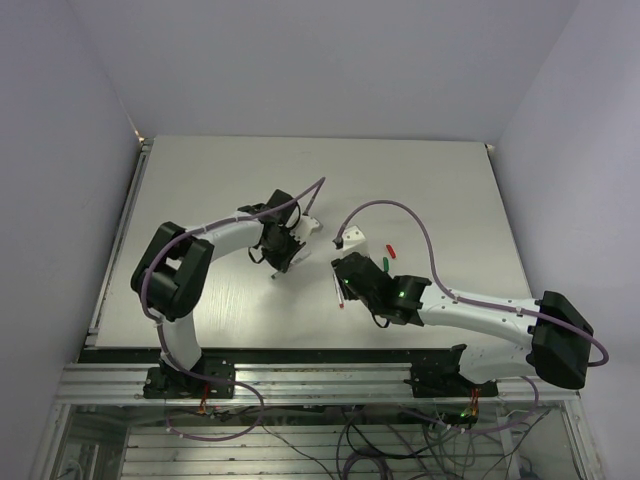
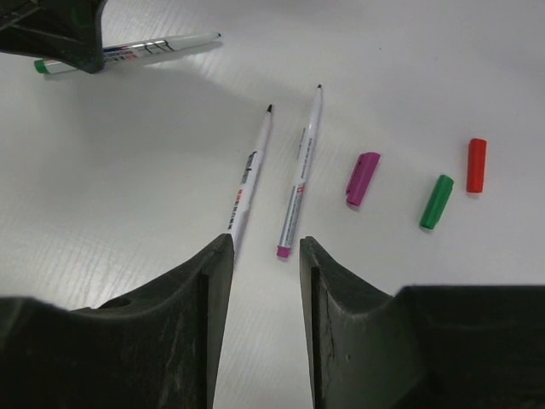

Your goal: Insert the pens into the pen caps

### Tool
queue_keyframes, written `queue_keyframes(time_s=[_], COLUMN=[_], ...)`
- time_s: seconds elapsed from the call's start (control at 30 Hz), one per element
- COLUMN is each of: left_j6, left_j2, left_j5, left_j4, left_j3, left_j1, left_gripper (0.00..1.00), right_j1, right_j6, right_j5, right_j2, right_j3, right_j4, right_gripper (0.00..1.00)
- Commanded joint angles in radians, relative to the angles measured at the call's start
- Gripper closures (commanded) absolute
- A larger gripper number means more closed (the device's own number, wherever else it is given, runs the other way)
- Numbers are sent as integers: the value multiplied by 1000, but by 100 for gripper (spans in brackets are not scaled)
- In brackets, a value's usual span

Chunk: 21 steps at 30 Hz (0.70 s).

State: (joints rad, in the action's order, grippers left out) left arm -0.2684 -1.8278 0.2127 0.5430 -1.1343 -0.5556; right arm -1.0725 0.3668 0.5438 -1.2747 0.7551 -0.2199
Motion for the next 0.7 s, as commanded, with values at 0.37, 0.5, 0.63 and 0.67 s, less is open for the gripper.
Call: queue_keyframes(time_s=[0.37, 0.5, 0.63, 0.67], left_j6=[273, 313, 375, 394], left_j2=[195, 288, 399, 434], left_j5=[-85, -176, -259, -275], left_j4=[-222, -240, -286, -304], left_j3=[103, 139, 223, 246], left_j1=[-185, -246, -275, -279], left_gripper=[93, 93, 93, 93], right_j1=[242, 343, 398, 407], right_j6=[109, 114, 108, 105], right_j5=[22, -57, -107, -116], right_j2=[80, 51, 15, 5], right_j3=[-25, -33, -51, -54], right_j4=[-53, -48, -6, 2], right_gripper=[70, 69, 66, 64])
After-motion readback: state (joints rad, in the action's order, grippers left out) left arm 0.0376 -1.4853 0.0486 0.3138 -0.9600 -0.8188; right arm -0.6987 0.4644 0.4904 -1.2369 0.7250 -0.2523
